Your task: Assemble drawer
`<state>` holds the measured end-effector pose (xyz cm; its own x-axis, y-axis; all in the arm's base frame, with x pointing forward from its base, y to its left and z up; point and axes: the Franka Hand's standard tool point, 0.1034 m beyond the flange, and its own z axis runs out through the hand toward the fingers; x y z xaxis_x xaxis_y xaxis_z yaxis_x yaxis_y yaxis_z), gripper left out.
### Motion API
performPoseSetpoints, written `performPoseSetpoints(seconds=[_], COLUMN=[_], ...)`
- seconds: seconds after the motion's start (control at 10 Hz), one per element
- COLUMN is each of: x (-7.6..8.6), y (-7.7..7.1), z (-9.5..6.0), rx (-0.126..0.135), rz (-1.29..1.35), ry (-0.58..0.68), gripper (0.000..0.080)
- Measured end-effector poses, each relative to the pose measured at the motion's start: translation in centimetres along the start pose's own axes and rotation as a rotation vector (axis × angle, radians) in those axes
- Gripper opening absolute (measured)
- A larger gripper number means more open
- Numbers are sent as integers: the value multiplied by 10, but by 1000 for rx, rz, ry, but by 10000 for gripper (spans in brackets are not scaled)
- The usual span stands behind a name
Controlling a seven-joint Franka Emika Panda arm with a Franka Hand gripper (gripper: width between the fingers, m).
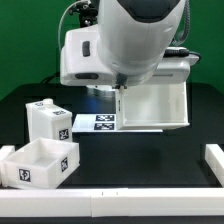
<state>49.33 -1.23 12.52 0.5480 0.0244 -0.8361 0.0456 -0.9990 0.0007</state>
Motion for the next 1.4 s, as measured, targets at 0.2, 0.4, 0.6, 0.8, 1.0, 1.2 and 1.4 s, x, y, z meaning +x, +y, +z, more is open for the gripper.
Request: performPoseSetpoints(seconds=[0.2,0.4,0.6,0.8,1.0,1.2,1.4], x=[4,24,34,41,45,44,45], y=[-4,-9,-14,-20,-23,-24,-24], z=[-2,-7,2,9,19,21,21], rx=[28,86,142,171,175,178,178], rz=[81,123,144,141,132,114,113], ry=[-67,-96,-121,-135,-168,-180,-180], gripper=[31,31,31,31,31,31,243])
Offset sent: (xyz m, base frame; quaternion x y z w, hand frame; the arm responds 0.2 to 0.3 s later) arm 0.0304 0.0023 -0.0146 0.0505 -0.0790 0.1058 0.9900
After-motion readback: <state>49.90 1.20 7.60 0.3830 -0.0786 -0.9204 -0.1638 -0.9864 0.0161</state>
